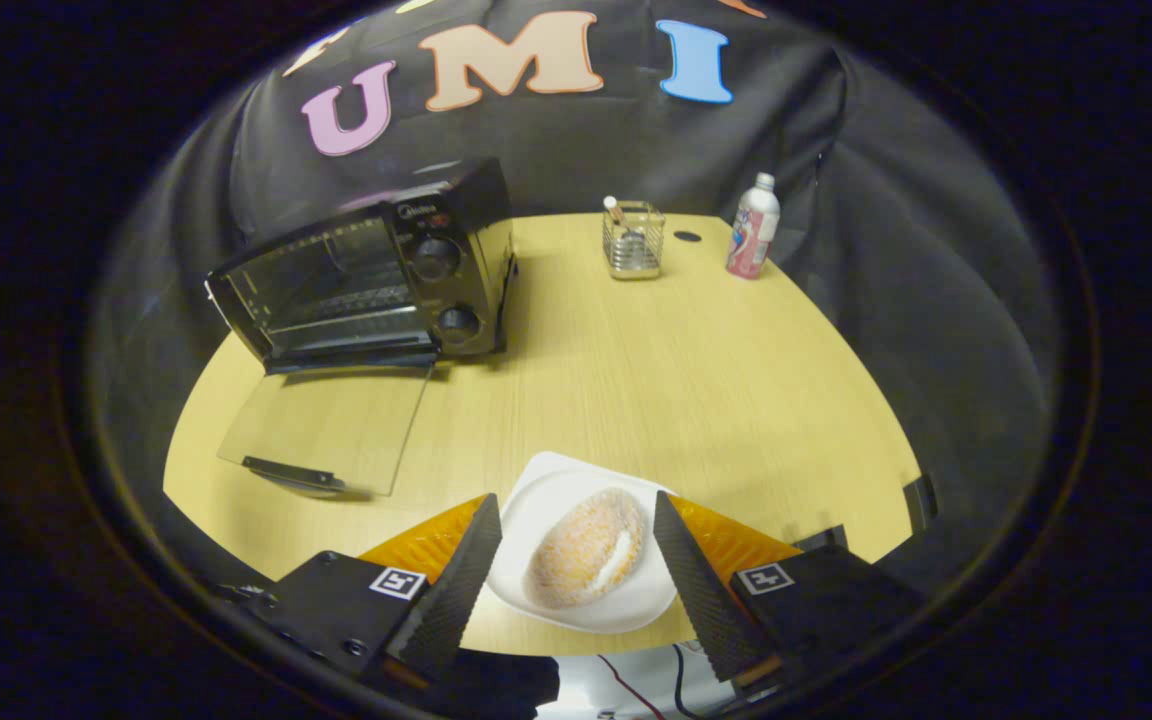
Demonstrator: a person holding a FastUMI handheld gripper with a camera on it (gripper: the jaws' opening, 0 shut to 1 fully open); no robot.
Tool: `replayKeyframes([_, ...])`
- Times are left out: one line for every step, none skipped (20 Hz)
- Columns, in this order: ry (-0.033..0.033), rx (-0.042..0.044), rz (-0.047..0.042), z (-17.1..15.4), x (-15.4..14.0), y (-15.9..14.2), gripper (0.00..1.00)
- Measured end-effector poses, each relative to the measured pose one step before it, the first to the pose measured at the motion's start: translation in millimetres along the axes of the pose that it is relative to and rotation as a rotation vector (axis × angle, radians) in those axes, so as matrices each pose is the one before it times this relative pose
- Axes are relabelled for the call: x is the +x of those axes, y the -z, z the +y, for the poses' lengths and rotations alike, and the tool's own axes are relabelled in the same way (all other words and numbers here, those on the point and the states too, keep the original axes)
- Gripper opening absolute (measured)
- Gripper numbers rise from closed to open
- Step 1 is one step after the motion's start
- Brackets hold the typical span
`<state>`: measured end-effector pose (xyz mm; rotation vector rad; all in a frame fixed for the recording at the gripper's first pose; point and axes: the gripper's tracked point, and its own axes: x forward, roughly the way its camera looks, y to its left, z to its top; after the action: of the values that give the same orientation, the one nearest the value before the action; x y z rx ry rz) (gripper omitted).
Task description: Open the toaster oven, put the food inside, and close the toaster oven door.
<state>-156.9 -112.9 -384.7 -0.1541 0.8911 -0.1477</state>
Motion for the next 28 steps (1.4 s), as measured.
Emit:
replayKeyframes([0.00034, 0.00034, 0.01694, -3.55, 3.89, 6.35, 0.97])
replayKeyframes([0.00152, -0.00190, 0.01007, -2.31, 4.71, 4.17, 0.97])
replayKeyframes([0.00061, -0.00267, 0.01175, -0.39, 3.91, 4.16, 0.97])
replayKeyframes([-0.00132, -0.00078, 0.01401, -0.27, 4.73, 5.27, 0.97])
replayKeyframes([-0.01616, 0.01105, 0.00667, 2.87, 2.25, 1.30, 0.97])
replayKeyframes([-0.01124, 0.01683, 0.00097, 1.33, 2.23, 1.23, 0.97])
replayKeyframes([-0.00690, 0.01293, 0.00492, 1.80, 1.39, 1.37, 0.97])
replayKeyframes([-0.00695, 0.01300, 0.00361, 2.91, 3.39, 0.38, 0.97])
replayKeyframes([-0.00633, 0.01327, 0.00842, 3.48, 2.76, 1.32, 0.97])
replayKeyframes([-0.00437, 0.00803, 0.00513, 2.70, 2.36, 1.27, 0.97])
replayKeyframes([0.00159, 0.00193, 0.00522, -0.04, 1.98, 2.49, 0.97])
replayKeyframes([0.01383, -0.01358, 0.01389, -0.88, 3.23, 4.87, 0.97])
replayKeyframes([0.01746, -0.01789, 0.01209, -1.34, 2.07, 4.62, 0.97])
replayKeyframes([0.01810, -0.01841, 0.00399, -0.57, 2.62, 3.61, 0.97])
replayKeyframes([0.01015, -0.01181, -0.00476, -2.28, -0.35, 0.44, 0.96])
replayKeyframes([0.00165, -0.00008, -0.00550, 0.90, 1.23, -0.82, 0.93])
replayKeyframes([0.00070, 0.00538, 0.00146, 1.71, 0.32, 0.23, 0.90])
replayKeyframes([0.00663, 0.01155, 0.01009, 0.86, -0.27, 1.65, 0.86])
replayKeyframes([0.00684, 0.01589, 0.01105, 0.64, -1.04, 0.15, 0.83])
replayKeyframes([0.00322, 0.01646, 0.01058, 1.44, 0.69, -0.24, 0.82])
replayKeyframes([-0.00227, 0.01948, -0.00068, 3.08, -1.51, -2.18, 0.81])
replayKeyframes([-0.00813, 0.02521, -0.00657, 3.92, -2.07, -3.22, 0.79])
replayKeyframes([-0.01085, 0.01876, 0.00128, 5.68, -3.05, -3.57, 0.78])
replayKeyframes([-0.01142, -0.00133, -0.00396, 5.41, -4.04, -2.24, 0.77])
replayKeyframes([-0.00547, -0.01488, -0.01035, 5.39, -4.37, -4.73, 0.76])
replayKeyframes([-0.01112, -0.01570, -0.00951, 8.86, -6.57, -4.43, 0.76])
replayKeyframes([-0.01893, -0.00806, -0.01179, 10.94, -6.83, -5.95, 0.76])
replayKeyframes([-0.02793, 0.00338, -0.01548, 14.72, -4.78, -7.26, 0.76])
